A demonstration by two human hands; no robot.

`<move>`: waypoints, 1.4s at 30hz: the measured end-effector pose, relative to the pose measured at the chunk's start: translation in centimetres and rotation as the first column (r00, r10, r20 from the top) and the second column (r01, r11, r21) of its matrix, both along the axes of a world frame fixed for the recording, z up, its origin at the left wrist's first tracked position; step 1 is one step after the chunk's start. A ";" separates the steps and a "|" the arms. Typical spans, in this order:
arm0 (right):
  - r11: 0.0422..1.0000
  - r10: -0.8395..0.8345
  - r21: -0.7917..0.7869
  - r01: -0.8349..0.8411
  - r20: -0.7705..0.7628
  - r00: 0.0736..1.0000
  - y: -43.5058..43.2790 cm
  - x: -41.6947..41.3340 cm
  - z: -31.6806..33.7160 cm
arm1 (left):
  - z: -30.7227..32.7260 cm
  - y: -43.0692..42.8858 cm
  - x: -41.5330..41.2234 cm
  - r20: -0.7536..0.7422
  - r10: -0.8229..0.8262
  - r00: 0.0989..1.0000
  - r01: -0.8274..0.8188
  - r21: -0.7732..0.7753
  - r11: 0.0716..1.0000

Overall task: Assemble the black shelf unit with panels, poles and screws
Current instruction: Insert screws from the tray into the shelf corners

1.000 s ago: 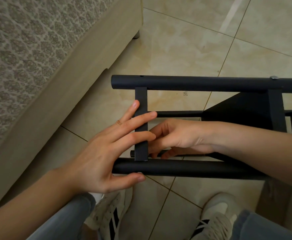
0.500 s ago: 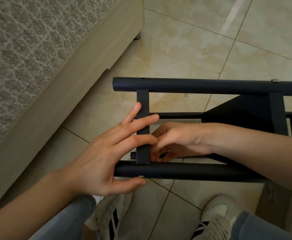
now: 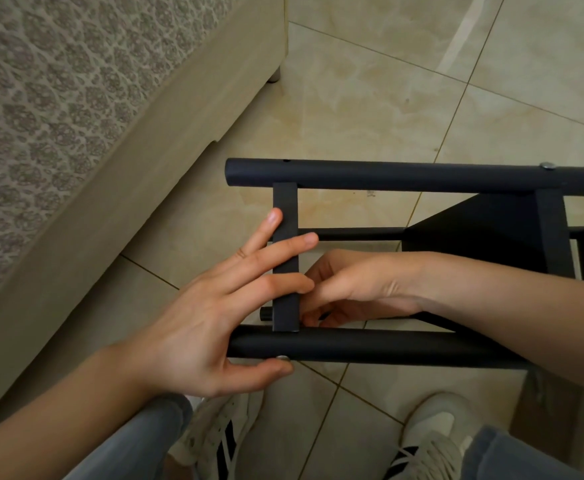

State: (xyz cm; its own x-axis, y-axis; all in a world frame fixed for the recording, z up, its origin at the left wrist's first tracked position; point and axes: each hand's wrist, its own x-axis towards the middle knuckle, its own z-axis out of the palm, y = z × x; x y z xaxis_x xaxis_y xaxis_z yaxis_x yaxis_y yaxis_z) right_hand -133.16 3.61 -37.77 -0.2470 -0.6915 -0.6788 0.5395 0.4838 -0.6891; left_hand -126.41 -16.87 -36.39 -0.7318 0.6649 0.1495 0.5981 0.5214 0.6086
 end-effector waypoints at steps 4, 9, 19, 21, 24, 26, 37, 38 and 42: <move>1.000 0.019 -0.021 -0.019 0.007 1.000 -0.3 0.2 0.0 | -0.1 -0.1 0.1 0.000 -0.003 1.000 0.003 0.004 1.000; 0.999 0.004 -0.052 -0.003 0.030 1.000 0.2 -0.1 0.0 | -0.3 0.0 0.0 -0.005 0.004 1.000 -0.004 0.001 1.000; 0.996 0.017 -0.084 -0.014 0.024 1.000 0.3 -0.2 -0.1 | -0.5 -0.1 0.1 0.002 0.010 1.000 -0.010 0.021 1.000; 0.999 0.020 -0.033 -0.021 -0.037 0.999 0.1 -0.1 -0.3 | -0.6 -0.1 0.1 0.007 0.010 1.000 -0.010 0.024 1.000; 0.999 0.041 0.008 -0.041 -0.098 0.994 -0.2 0.2 -0.5 | -0.8 -0.2 0.1 0.012 0.006 1.000 -0.006 0.031 0.999; 0.999 0.037 -0.024 -0.038 -0.052 0.998 -0.1 0.1 -0.4 | -0.9 -0.2 0.1 0.013 0.005 1.000 -0.006 0.035 0.999; 0.999 -0.001 -0.049 0.003 0.033 0.999 -0.1 -0.4 0.3 | -1.0 -0.3 -0.1 0.000 0.014 1.000 -0.014 0.034 0.999; 0.998 0.010 -0.058 -0.008 0.035 0.999 0.0 -0.3 0.4 | -1.0 -0.3 -0.1 -0.001 0.014 1.000 -0.014 0.033 0.999; 0.999 0.024 0.032 -0.022 -0.067 0.997 -0.1 -0.4 0.3 | -1.0 -0.2 -0.1 0.003 0.016 1.000 -0.017 0.037 0.999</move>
State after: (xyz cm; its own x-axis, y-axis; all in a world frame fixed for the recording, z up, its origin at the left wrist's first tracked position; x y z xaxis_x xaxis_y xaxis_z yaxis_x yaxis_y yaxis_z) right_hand -133.56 3.54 -37.46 -0.2773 -0.6763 -0.6824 0.4809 0.5173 -0.7080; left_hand -126.52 -17.11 -37.36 -0.7431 0.6468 0.1718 0.5878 0.5081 0.6295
